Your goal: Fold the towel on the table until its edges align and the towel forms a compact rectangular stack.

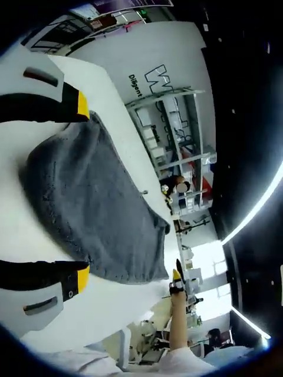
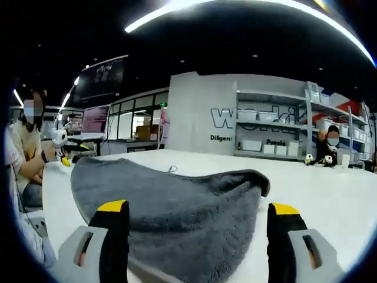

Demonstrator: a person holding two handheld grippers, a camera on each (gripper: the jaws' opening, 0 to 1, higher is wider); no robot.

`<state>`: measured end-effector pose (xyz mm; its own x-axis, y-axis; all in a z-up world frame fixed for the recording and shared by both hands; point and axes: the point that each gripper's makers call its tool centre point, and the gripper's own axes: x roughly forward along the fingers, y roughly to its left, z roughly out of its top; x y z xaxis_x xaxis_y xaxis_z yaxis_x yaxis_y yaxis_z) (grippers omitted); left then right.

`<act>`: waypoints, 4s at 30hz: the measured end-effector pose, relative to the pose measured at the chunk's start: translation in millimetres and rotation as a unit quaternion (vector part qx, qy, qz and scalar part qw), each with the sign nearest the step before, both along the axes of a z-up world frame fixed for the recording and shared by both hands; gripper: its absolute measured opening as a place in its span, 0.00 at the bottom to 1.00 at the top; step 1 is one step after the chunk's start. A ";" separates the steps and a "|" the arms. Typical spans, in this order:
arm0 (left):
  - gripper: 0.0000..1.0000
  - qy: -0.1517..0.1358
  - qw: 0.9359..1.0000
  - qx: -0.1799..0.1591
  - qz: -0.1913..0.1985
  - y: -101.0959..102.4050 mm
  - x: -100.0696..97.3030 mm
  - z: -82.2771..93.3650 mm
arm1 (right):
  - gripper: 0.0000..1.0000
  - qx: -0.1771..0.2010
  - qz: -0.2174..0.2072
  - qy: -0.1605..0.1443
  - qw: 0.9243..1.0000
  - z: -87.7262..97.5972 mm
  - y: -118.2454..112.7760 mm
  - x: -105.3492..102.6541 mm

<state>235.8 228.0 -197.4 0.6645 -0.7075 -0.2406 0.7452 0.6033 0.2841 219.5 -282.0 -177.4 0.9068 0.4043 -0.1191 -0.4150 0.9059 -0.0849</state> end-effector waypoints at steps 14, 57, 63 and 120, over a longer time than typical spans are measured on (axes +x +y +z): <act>0.84 0.015 0.998 0.024 0.061 29.2 -9.8 -19.5 | 0.83 -0.031 -0.037 0.036 0.998 -34.4 -22.9 -42.1; 0.02 0.280 0.944 -0.174 0.018 25.8 -2.2 -1.7 | 0.68 -0.015 -0.042 0.025 0.999 -23.3 -26.5 -49.3; 0.02 0.330 0.927 -0.178 0.011 26.7 -10.5 6.6 | 0.67 -0.015 -0.044 0.022 0.999 -22.3 -28.4 -50.5; 0.02 0.469 0.870 -0.150 0.029 1.2 -9.5 97.8 | 0.43 -0.529 0.084 -0.440 0.721 53.3 499.6 -43.7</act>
